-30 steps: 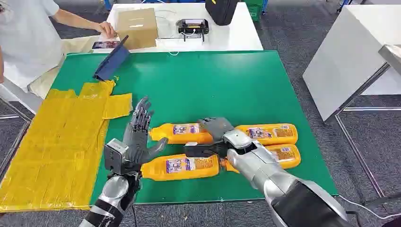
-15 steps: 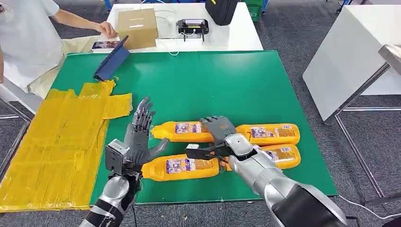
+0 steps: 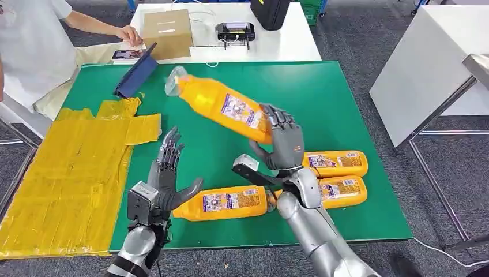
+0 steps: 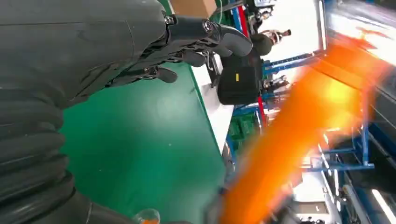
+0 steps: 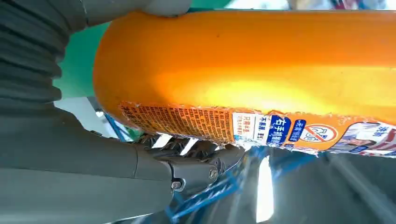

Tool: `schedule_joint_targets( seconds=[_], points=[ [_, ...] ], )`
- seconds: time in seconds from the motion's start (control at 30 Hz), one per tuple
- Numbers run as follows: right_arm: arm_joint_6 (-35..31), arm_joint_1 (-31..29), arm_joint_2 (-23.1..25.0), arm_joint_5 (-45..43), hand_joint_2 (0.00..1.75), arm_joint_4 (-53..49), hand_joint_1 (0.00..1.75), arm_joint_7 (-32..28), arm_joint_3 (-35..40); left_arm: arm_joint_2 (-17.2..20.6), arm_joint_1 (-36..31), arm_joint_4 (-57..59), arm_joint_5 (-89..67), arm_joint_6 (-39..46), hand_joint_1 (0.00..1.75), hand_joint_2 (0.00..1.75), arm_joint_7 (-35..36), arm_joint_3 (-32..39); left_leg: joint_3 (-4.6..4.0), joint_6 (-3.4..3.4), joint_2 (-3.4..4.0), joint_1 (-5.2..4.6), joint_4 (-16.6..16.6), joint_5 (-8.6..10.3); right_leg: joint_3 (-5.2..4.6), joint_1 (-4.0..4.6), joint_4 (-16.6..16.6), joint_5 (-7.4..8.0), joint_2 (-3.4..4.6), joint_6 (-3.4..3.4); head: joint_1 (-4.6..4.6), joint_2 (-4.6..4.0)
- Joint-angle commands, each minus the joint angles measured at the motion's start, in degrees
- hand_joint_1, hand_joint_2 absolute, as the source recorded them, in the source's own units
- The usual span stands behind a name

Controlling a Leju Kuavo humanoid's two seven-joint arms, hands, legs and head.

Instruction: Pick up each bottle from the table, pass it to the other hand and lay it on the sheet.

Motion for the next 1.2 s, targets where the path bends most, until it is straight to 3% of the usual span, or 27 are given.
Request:
schedule_joint_targets(
  seconds=[0.03,0.17,0.23,0.33,0.37,0.4,0.43,0.83,1.2],
  points=[
    [-0.26,9.11,0.84,-9.63,1.75,-18.64,1.75,-3.89,-8.23,0.94,2.34,-2.43,-1.12,0.26,0.00,1.75,0.60,2.79,0.28,-0.10,-0.16,0.10,0.05,-0.17,0.35,0.05,-0.01,-0.18,0.18,-0.12,-0.02,0.00],
    [-0.26,9.44,1.21,-10.06,1.75,-18.77,1.75,-4.05,-8.39,0.92,2.45,-2.53,-1.16,0.28,0.00,1.75,0.61,2.87,0.37,-0.13,-0.15,0.09,0.07,-0.23,0.42,0.02,0.02,-0.21,0.30,-0.14,-0.02,0.00],
    [0.37,10.24,0.67,-14.28,1.75,-18.79,1.75,-4.16,-6.02,0.97,2.82,-3.02,-1.48,0.32,0.00,1.75,0.75,3.01,0.33,-0.13,-0.10,0.09,0.07,-0.20,0.34,0.03,0.03,-0.17,0.31,-0.14,-0.02,0.00],
    [8.75,11.94,-0.63,-21.82,1.75,-18.43,1.75,-4.73,0.25,1.79,3.06,-4.05,-1.56,-0.46,0.00,1.75,1.13,2.48,0.21,-0.08,-0.09,0.07,-0.01,-0.10,0.22,0.03,-0.05,-0.08,0.19,-0.08,-0.02,0.00],
    [13.21,12.04,-1.48,-22.22,1.75,-16.69,1.75,-4.21,4.18,2.27,2.80,-4.55,-1.75,-0.62,0.00,1.75,1.02,2.02,0.33,-0.11,-0.06,0.11,0.00,-0.17,0.34,0.06,-0.06,-0.12,0.29,-0.12,-0.04,0.00],
    [12.43,11.94,-1.18,-21.91,1.75,-15.33,1.75,-4.51,5.23,2.38,2.74,-4.89,-1.78,-0.64,0.00,1.75,1.04,1.91,0.24,-0.07,0.01,0.08,-0.03,-0.11,0.23,0.05,-0.08,-0.05,0.27,-0.08,-0.02,0.00],
    [18.39,10.91,-2.67,-21.32,1.75,-12.62,1.75,-3.90,10.09,3.08,1.90,-5.65,-1.23,-1.97,0.00,1.75,0.06,1.02,0.37,-0.10,0.03,0.11,-0.03,-0.18,0.36,0.06,-0.08,-0.10,0.38,-0.11,-0.02,0.00],
    [20.32,7.76,-0.90,-17.38,1.75,0.64,1.75,-4.01,21.94,3.91,-1.61,-9.08,0.91,-4.08,0.00,1.75,0.44,-2.39,0.40,-0.11,0.00,0.15,0.00,-0.18,0.40,0.09,-0.06,-0.13,0.41,-0.14,-0.02,0.00],
    [20.32,7.74,-0.88,-17.38,1.75,0.61,1.75,-4.00,21.96,4.01,-1.48,-8.96,0.89,-4.07,0.00,1.75,0.43,-2.38,0.19,-0.06,-0.11,0.06,-0.05,-0.06,0.19,0.03,-0.06,-0.08,0.14,-0.08,0.00,0.00]
  ],
)
